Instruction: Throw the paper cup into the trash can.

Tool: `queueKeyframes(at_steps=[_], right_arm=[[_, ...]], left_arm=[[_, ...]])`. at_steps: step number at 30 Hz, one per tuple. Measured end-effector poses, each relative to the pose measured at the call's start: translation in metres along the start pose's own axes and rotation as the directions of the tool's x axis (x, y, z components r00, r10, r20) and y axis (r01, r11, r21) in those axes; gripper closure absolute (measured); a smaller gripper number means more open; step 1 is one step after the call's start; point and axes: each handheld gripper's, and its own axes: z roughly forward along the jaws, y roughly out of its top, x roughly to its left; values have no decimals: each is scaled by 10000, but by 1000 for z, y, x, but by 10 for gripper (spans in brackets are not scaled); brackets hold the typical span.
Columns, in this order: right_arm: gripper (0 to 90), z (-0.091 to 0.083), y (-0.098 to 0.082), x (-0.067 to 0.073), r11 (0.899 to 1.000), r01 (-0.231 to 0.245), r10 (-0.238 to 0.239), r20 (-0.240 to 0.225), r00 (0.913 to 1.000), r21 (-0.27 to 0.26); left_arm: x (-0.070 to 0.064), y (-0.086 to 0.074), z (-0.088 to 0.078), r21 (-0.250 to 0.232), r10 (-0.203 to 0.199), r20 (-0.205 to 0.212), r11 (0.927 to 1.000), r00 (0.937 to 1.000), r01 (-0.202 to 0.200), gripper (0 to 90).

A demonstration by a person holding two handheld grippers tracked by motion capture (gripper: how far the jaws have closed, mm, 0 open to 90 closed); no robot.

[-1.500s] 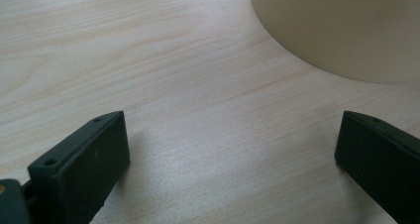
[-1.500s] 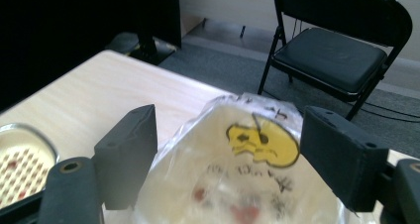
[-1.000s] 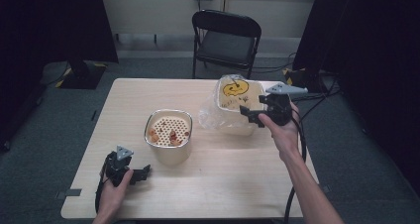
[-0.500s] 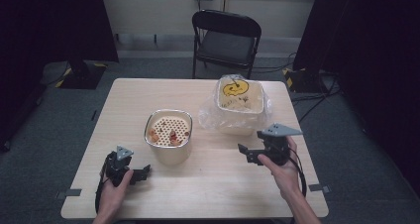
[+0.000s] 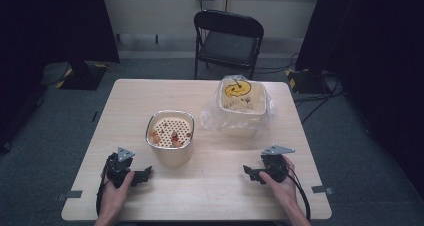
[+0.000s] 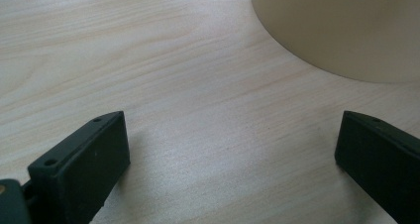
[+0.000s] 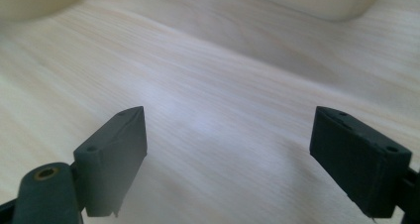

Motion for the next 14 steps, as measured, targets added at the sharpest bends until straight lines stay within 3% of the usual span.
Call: queueKeyframes(at_steps=[3, 4, 14], right_arm=[[138, 8, -6, 1, 9997, 143, -150, 364, 9992, 199], [135, 12, -7, 5, 9984, 543, -553, 682, 9961, 161], [128, 14, -9, 7, 9984, 570, -566, 845, 9948, -27]], left_arm=[[0, 0, 0, -2, 9, 0, 10000, 10000, -9, 0], [0, 0, 0, -1, -1, 2, 10000, 10000, 1, 0], [0, 0, 0, -3, -10, 4, 10000, 10000, 10, 0]])
